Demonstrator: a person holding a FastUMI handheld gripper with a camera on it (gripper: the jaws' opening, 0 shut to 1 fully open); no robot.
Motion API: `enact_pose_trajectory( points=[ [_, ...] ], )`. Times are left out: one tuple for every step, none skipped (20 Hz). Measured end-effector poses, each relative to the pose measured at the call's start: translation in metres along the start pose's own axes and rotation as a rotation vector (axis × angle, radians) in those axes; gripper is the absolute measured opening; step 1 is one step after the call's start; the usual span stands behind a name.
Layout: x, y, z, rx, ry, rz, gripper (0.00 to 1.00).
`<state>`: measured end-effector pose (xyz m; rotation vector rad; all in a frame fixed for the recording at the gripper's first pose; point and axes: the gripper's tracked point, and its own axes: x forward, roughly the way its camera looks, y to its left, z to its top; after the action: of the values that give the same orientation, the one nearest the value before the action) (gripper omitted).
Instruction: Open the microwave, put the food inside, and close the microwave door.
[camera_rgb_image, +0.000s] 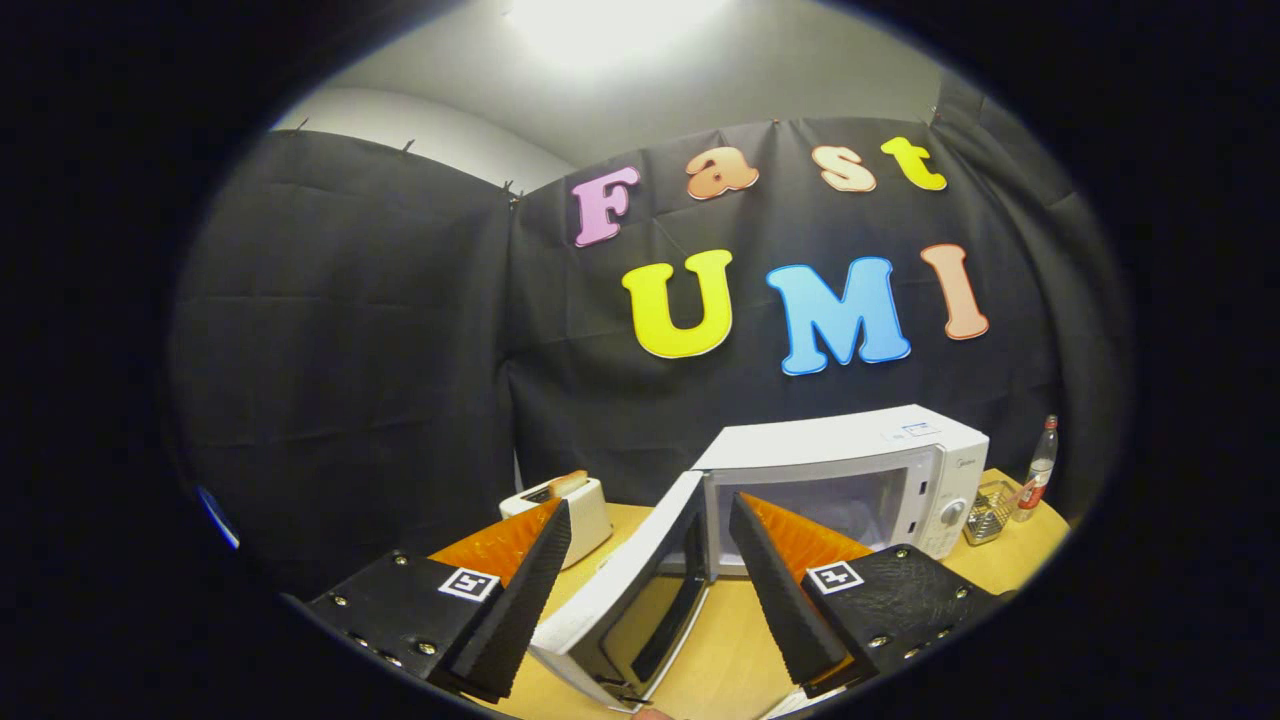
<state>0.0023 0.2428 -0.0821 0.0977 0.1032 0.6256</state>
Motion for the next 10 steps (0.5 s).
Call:
enact_pose_trajectory(
  points=[
    [0.000, 0.012, -0.001, 0.002, 0.005, 0.022, 0.96],
    [0.000, 0.024, -0.003, 0.003, 0.010, 0.041, 0.96],
    [0.001, 0.036, -0.005, 0.003, 0.014, 0.064, 0.96],
    [0.000, 0.048, -0.007, 0.005, 0.020, 0.086, 0.96],
    [-0.002, 0.060, -0.011, 0.008, 0.025, 0.106, 0.96],
    [-0.003, 0.071, -0.015, 0.010, 0.031, 0.126, 0.96],
    [-0.004, 0.082, -0.020, 0.014, 0.040, 0.144, 0.96],
    [-0.005, 0.093, -0.026, 0.021, 0.050, 0.169, 0.96],
    [-0.005, 0.104, -0.030, 0.024, 0.060, 0.189, 0.96],
    [-0.007, 0.114, -0.035, 0.025, 0.067, 0.209, 0.96]
  ],
)
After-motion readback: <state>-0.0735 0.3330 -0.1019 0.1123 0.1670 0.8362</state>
